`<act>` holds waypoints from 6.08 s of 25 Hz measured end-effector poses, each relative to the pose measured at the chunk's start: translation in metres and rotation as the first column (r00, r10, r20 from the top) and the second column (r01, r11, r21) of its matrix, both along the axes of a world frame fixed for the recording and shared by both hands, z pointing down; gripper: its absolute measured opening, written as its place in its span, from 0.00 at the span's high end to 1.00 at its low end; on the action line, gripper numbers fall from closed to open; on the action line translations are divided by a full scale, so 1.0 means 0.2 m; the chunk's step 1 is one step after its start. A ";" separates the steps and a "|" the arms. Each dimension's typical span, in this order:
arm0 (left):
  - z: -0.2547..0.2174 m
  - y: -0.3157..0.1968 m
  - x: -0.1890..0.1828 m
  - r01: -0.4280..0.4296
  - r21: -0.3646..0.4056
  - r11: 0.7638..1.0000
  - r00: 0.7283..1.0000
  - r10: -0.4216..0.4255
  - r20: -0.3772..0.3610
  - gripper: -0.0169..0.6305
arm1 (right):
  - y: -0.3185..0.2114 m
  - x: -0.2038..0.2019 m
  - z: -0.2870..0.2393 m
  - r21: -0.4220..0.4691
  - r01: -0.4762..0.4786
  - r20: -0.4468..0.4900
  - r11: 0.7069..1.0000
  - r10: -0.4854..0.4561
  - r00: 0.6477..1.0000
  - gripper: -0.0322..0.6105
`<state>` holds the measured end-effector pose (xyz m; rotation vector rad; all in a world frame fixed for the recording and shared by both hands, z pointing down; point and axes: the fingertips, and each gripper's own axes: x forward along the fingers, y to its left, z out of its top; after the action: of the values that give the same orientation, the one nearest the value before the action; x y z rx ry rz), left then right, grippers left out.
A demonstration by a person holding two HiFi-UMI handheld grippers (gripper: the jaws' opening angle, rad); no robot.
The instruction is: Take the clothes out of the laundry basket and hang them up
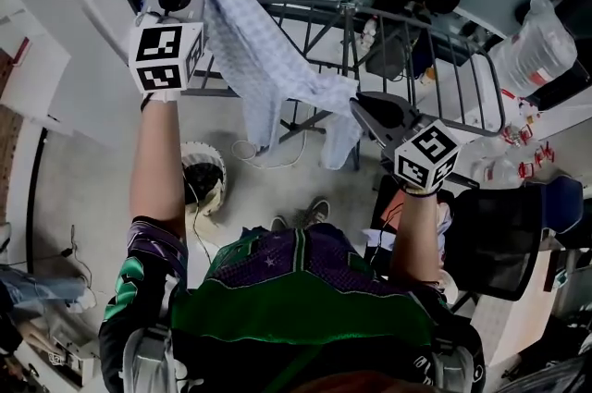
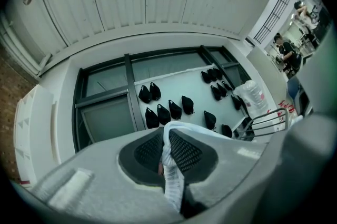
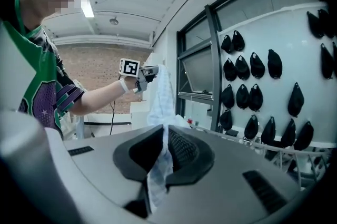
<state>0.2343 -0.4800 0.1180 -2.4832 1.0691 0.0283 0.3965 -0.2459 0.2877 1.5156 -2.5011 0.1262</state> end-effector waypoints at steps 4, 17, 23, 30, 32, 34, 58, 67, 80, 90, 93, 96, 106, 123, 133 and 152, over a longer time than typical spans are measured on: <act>-0.02 -0.11 0.04 0.003 -0.020 1.000 1.000 -0.004 -0.026 0.92 | -0.10 -0.02 0.03 -0.013 0.079 -0.018 0.997 -0.080 0.997 0.90; -0.04 -0.63 0.45 0.014 -0.024 1.000 1.000 -0.014 -0.007 0.92 | -0.62 0.04 0.18 -0.081 0.392 -0.089 0.916 -0.399 0.913 0.90; -0.03 -0.90 0.72 -0.008 -0.066 0.998 1.000 0.007 -0.011 0.92 | -0.77 0.09 0.25 -0.119 0.515 -0.077 0.849 -0.525 0.848 0.89; 0.15 -1.10 1.05 -0.009 -0.106 0.994 0.999 0.014 0.043 0.92 | -0.89 0.27 0.41 -0.168 0.552 -0.124 0.817 -0.573 0.810 0.73; 0.22 -1.18 1.14 -0.007 -0.122 0.993 0.998 0.015 0.063 0.92 | -0.93 0.36 0.42 -0.158 0.544 -0.093 0.824 -0.561 0.823 0.70; 0.29 -1.23 1.22 -0.005 -0.139 0.990 0.996 0.017 0.087 0.92 | -0.98 0.45 0.41 -0.141 0.518 -0.074 0.844 -0.530 0.844 0.70; 0.94 -1.82 1.95 -0.027 -0.336 0.941 0.983 0.086 0.162 0.92 | -1.32 1.15 0.51 -0.102 0.301 0.025 0.948 -0.300 0.954 0.70; 1.54 -1.85 1.89 0.063 -0.499 0.864 0.962 0.080 0.260 0.92 | -1.31 1.14 0.61 -0.147 0.305 0.036 0.941 -0.303 0.952 0.70; 1.84 -1.69 1.80 0.074 -0.636 0.768 0.920 0.194 0.341 0.69 | -1.30 1.12 0.60 -0.130 0.309 0.047 0.942 -0.305 0.951 0.70; 1.58 -1.48 1.55 -0.030 -0.598 0.801 0.973 0.162 0.167 0.70 | -1.31 1.05 0.46 -0.031 0.210 0.044 0.977 -0.208 0.977 0.70; 1.52 -1.38 1.43 -0.062 -0.591 0.804 0.979 0.164 0.121 0.71 | -1.27 0.99 0.40 0.000 0.145 0.044 0.989 -0.145 0.989 0.70; 1.46 -1.28 1.31 -0.089 -0.585 0.806 0.982 0.169 0.085 0.71 | -1.22 0.92 0.33 0.029 0.065 0.043 0.997 -0.066 0.997 0.70; 1.25 -0.78 0.93 -0.195 -0.534 0.822 0.972 0.237 0.009 0.71 | -0.92 0.64 0.12 0.127 -0.184 0.094 0.975 0.173 0.980 0.70; 1.04 0.24 0.09 -0.309 -0.459 0.833 0.950 0.295 -0.103 0.72 | -0.21 -0.04 -0.07 0.175 -0.285 0.153 0.942 0.260 0.953 0.70; 0.81 0.66 -0.27 -0.266 -0.410 0.873 0.962 0.212 -0.172 0.73 | 0.02 -0.24 -0.24 0.208 -0.239 0.197 0.948 0.199 0.960 0.70; 0.74 1.97 -0.94 0.117 -0.317 0.941 0.967 -0.181 -0.177 0.73 | 0.93 -0.46 -0.10 0.242 -0.086 0.258 0.966 0.022 0.966 0.70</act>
<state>0.0459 -0.0852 0.2650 -2.7076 1.4442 0.0797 0.3038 -0.0597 0.2682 1.7683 -2.7642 0.0105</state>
